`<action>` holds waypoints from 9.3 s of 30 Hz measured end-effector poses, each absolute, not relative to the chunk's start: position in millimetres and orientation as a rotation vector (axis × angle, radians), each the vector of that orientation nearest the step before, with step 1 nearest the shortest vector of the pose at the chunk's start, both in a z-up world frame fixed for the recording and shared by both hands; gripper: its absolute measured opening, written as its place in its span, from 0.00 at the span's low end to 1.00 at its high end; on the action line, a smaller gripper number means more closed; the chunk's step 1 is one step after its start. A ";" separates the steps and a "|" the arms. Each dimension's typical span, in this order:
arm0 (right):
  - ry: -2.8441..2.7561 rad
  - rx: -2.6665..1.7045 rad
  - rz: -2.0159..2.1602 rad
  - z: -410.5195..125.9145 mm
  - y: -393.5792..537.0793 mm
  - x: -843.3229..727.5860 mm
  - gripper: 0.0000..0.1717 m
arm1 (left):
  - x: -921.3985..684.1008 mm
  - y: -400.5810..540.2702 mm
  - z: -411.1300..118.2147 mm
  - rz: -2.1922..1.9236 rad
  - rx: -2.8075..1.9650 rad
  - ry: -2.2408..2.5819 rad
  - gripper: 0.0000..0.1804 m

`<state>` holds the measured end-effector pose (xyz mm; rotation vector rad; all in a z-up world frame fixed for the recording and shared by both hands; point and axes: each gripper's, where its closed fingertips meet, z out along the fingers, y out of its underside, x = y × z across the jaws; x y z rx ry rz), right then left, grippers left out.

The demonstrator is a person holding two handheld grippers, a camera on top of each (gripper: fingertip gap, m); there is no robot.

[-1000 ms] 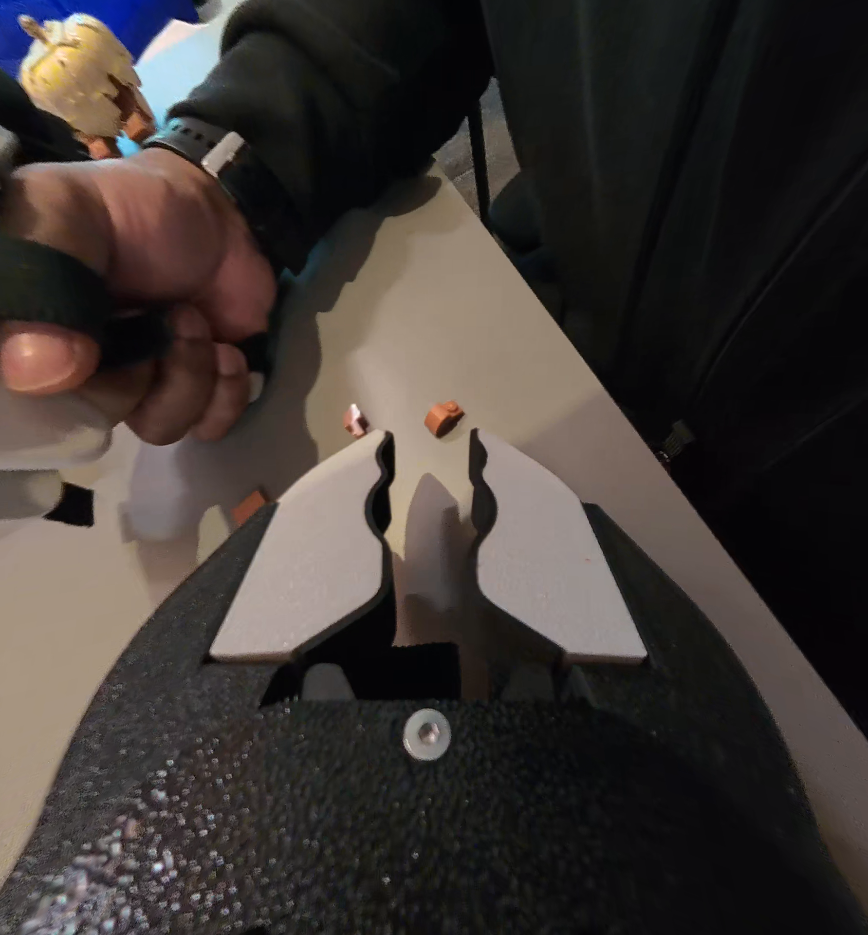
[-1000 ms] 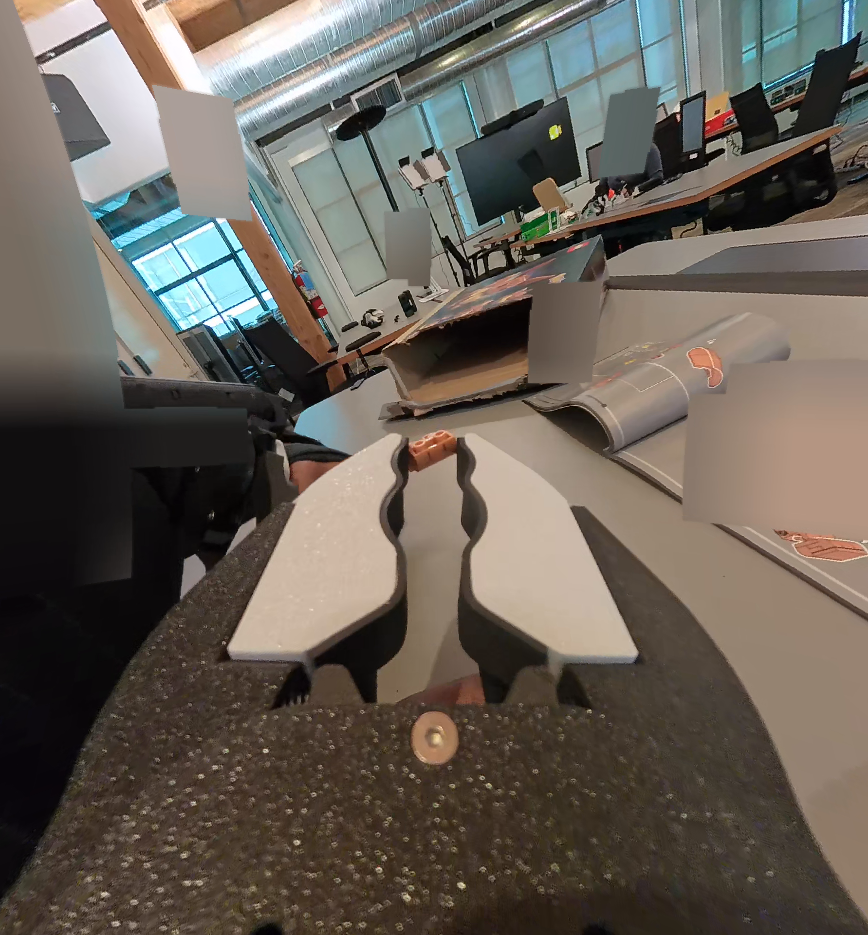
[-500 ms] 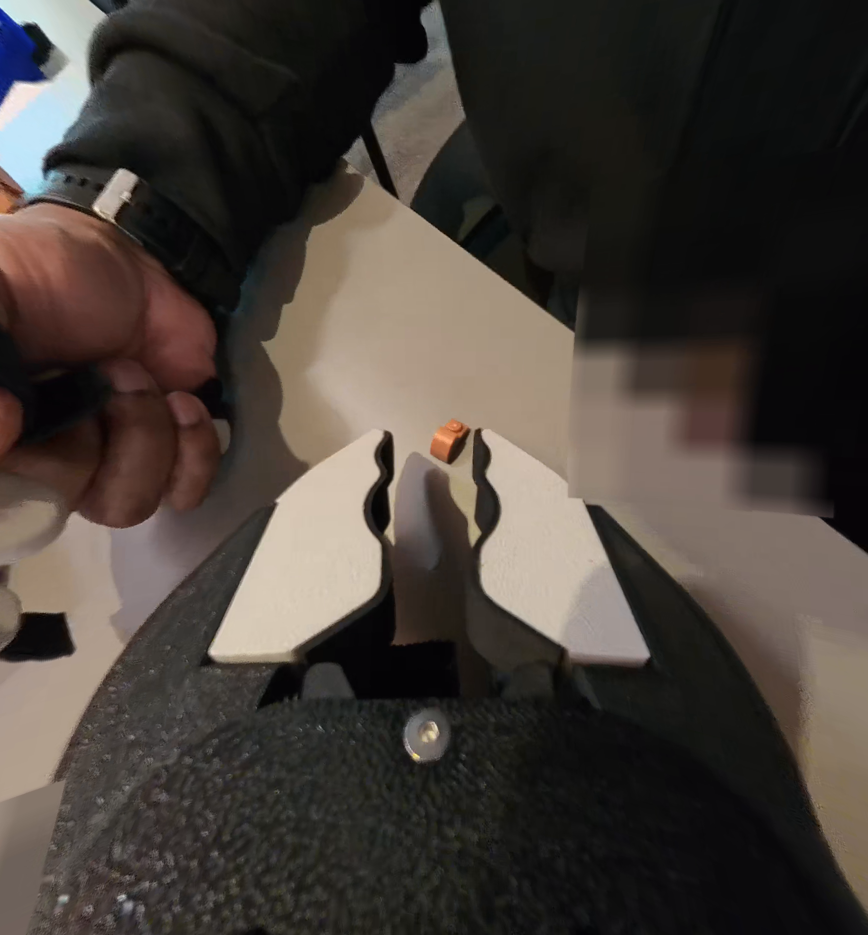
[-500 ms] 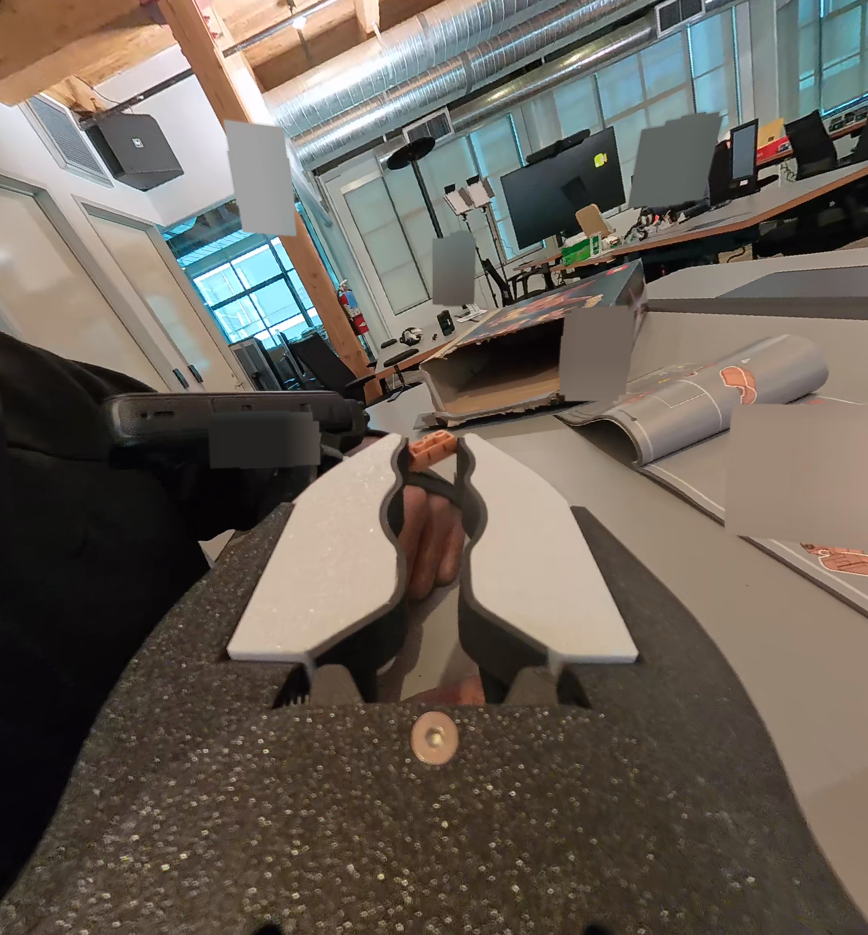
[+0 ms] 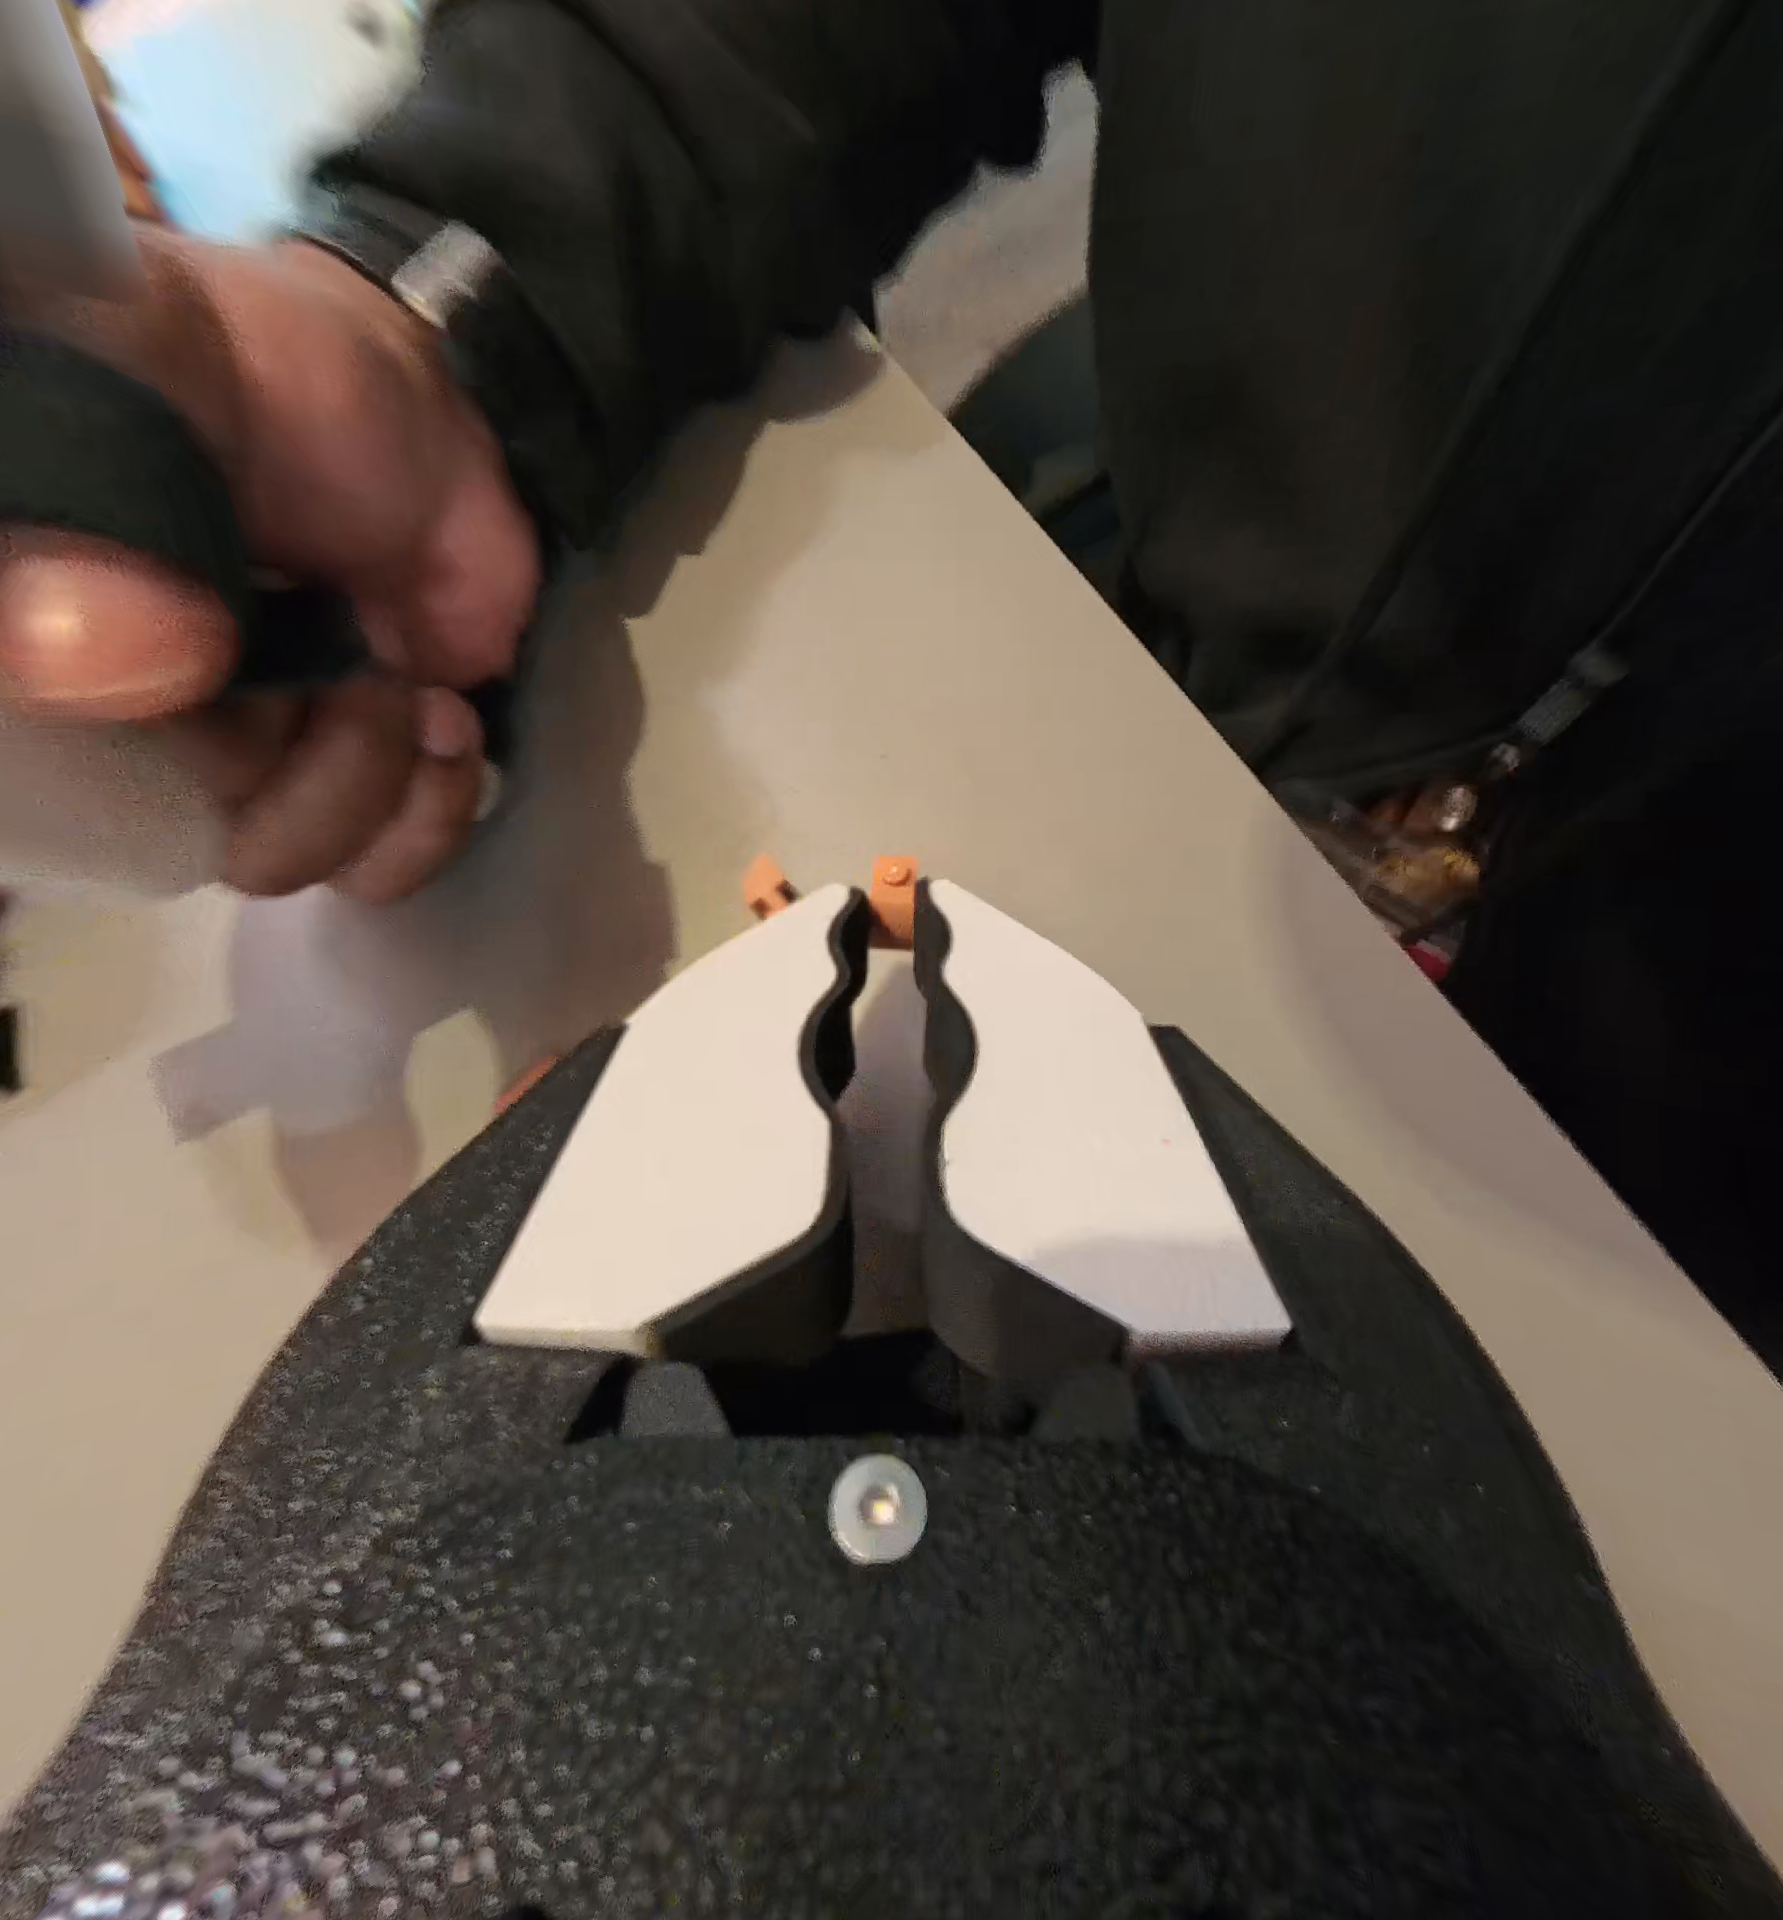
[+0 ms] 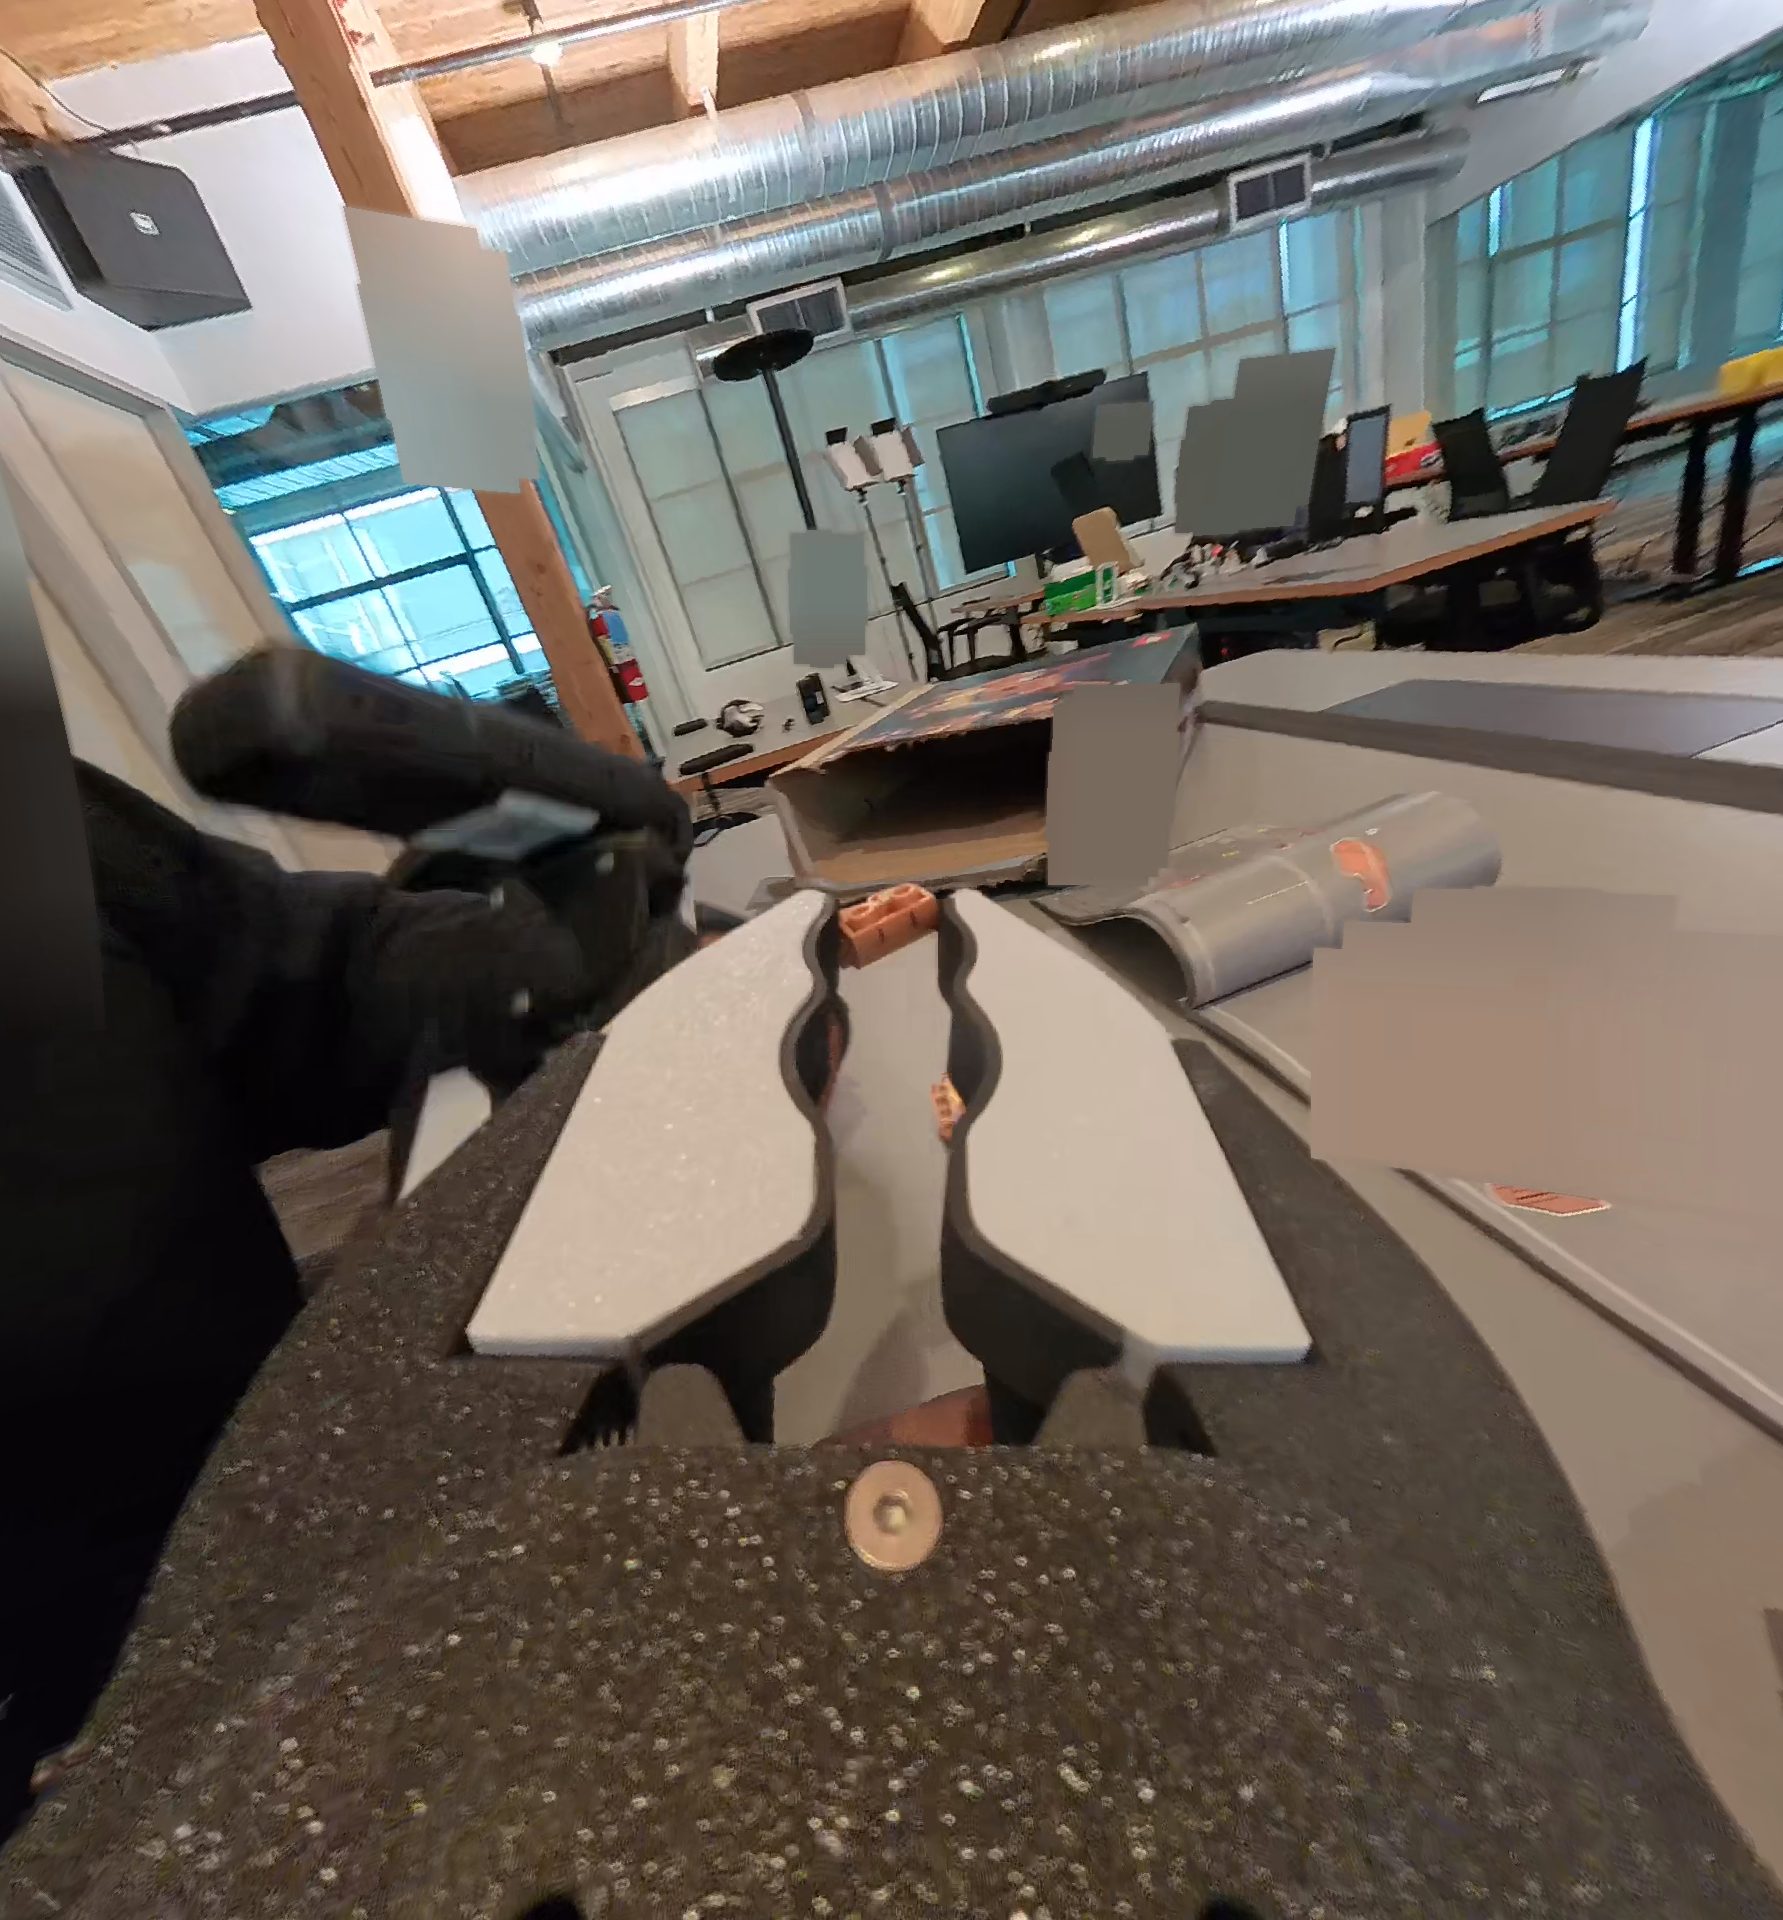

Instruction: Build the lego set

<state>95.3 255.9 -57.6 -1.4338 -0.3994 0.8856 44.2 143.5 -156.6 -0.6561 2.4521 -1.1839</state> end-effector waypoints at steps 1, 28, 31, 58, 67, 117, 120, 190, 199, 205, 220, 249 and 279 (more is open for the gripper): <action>-0.404 -1.426 0.857 -56.9 256.1 96.0 0.10 | 43.9 150.2 -142.7 -1.231 -0.683 2.388 0.05; -0.299 -1.303 0.832 -41.5 252.3 95.1 0.10 | 95.9 253.7 -43.1 -1.061 -1.261 1.994 0.04; -0.294 -1.305 0.836 -41.5 252.4 94.6 0.10 | 96.0 254.7 -44.4 -1.049 -1.267 1.996 0.05; -0.291 -1.293 0.867 -38.7 250.9 94.3 0.10 | 94.0 250.0 -43.5 -0.999 -1.201 2.034 0.07; -0.283 -1.283 0.895 -36.5 249.9 95.2 0.10 | 92.7 248.6 -40.8 -1.005 -1.144 2.044 0.09; -0.230 -1.309 1.124 -39.9 250.6 93.3 0.10 | 99.5 246.9 -48.3 -0.383 0.109 1.836 0.12; -0.234 -1.308 1.139 -39.6 249.9 92.3 0.10 | 98.4 245.4 -48.1 -0.419 0.107 1.836 0.12; -0.349 -1.212 0.888 -13.8 239.4 116.4 0.10 | 98.0 245.0 -28.7 -0.864 -0.266 1.729 0.11; -0.743 -1.218 0.502 -28.8 222.9 84.7 0.17 | 80.3 221.2 -30.5 -1.187 -0.306 1.747 0.11; -0.824 -1.190 0.430 -35.0 217.1 71.7 0.14 | 80.0 213.6 -35.7 -1.241 -0.305 1.769 0.11; -0.832 -1.197 0.345 -39.0 220.9 69.7 0.12 | 78.1 217.8 -39.3 -1.224 -0.291 1.773 0.11; -0.859 -1.199 0.244 -40.8 222.7 72.4 0.06 | 77.1 217.2 -43.7 -1.210 -0.264 1.769 0.11; -0.901 -1.201 0.221 -45.9 222.6 70.0 0.06 | 75.3 215.1 -48.7 -1.269 -0.308 1.823 0.11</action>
